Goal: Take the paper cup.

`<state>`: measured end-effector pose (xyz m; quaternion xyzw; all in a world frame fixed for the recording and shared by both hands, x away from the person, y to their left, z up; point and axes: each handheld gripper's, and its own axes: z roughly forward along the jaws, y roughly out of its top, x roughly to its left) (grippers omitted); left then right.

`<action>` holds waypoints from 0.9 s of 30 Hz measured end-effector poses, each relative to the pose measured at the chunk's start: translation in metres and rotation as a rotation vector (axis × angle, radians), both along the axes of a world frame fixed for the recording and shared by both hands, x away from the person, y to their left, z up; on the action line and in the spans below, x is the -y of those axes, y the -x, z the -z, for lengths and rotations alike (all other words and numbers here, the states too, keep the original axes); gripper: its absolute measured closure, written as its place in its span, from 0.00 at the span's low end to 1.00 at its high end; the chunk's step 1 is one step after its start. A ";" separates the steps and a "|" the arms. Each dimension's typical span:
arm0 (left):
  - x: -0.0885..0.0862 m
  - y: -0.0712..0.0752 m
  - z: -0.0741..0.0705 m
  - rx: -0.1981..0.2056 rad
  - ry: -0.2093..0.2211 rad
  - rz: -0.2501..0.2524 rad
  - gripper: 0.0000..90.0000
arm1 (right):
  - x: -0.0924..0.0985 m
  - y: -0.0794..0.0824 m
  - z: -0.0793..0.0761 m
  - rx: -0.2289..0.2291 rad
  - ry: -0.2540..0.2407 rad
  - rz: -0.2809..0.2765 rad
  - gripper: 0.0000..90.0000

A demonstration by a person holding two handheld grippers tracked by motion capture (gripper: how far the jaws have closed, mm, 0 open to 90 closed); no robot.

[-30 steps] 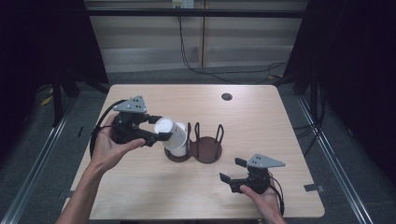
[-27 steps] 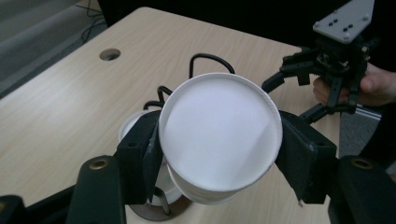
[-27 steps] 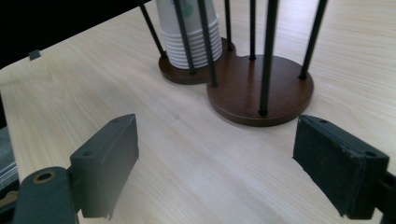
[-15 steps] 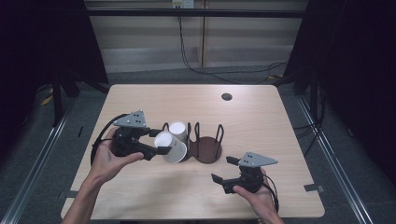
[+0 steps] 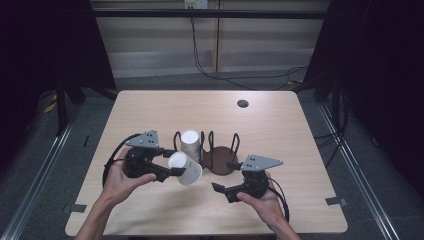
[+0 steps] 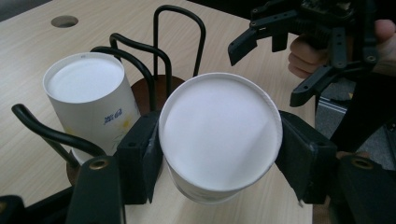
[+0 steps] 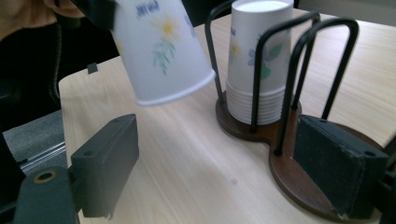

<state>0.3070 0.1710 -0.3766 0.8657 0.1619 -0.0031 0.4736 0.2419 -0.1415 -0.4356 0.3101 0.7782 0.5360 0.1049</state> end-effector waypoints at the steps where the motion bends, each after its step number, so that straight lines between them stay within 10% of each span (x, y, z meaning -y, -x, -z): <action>1: 0.000 0.000 0.000 0.001 0.004 -0.001 0.41 | -0.001 -0.001 -0.002 0.001 -0.004 -0.006 0.15; 14: 0.001 0.004 -0.007 -0.014 0.030 0.024 0.41 | -0.036 -0.013 -0.015 0.003 0.000 -0.128 0.16; 27: 0.008 0.007 -0.001 -0.054 0.036 0.052 0.41 | -0.059 -0.025 0.003 -0.001 -0.004 -0.209 0.17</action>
